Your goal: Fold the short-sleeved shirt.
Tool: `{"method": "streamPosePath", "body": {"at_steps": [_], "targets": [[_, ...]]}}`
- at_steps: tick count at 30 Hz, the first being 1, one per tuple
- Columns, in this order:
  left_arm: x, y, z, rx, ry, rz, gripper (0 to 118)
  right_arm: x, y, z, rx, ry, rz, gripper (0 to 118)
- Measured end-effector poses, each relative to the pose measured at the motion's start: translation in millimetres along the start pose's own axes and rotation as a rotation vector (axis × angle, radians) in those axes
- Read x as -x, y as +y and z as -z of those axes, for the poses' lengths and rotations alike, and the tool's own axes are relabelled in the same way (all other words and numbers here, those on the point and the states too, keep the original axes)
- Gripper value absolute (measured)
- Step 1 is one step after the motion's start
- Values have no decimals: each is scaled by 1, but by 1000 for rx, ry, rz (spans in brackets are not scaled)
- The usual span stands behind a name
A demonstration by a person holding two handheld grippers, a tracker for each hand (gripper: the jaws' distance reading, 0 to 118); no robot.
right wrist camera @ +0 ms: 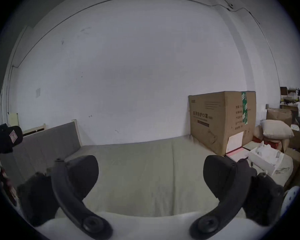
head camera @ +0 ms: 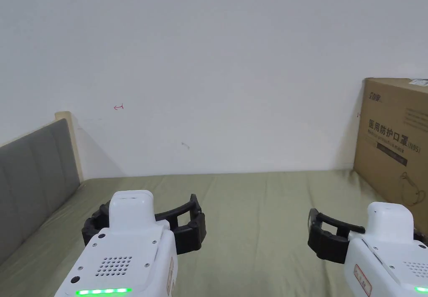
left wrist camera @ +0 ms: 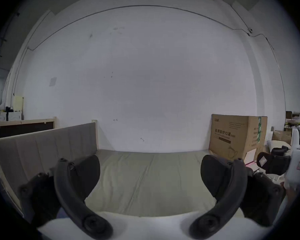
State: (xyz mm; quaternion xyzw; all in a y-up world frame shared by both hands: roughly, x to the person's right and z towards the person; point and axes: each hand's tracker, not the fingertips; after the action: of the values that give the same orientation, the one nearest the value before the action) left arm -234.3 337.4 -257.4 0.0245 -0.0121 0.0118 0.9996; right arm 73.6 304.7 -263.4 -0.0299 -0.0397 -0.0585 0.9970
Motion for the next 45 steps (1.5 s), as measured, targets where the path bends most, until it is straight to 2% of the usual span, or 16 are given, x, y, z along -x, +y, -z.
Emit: {"method": "streamPosePath", "body": {"at_steps": [3,8,13,20,24,30,45], "targets": [[-2,1,1,31,-16,23,116,-1,5,-2,-12,-12,-41,118],[5,-3,0,42,-49,-38,116,1,12,-11,-38,3,-54,118],[5,-5,1,55,-10,16,116,8,15,-12,-34,32,-58,118],[12,-5,-3,71,-33,-28,116,20,13,-14,-30,51,-74,118],[9,-6,1,96,13,-8,116,23,11,-11,-15,57,-83,118],[16,-6,8,127,6,-69,116,23,9,-9,-3,53,-80,118],[10,-11,12,140,-7,-47,116,19,6,-2,22,43,-78,118]]}}
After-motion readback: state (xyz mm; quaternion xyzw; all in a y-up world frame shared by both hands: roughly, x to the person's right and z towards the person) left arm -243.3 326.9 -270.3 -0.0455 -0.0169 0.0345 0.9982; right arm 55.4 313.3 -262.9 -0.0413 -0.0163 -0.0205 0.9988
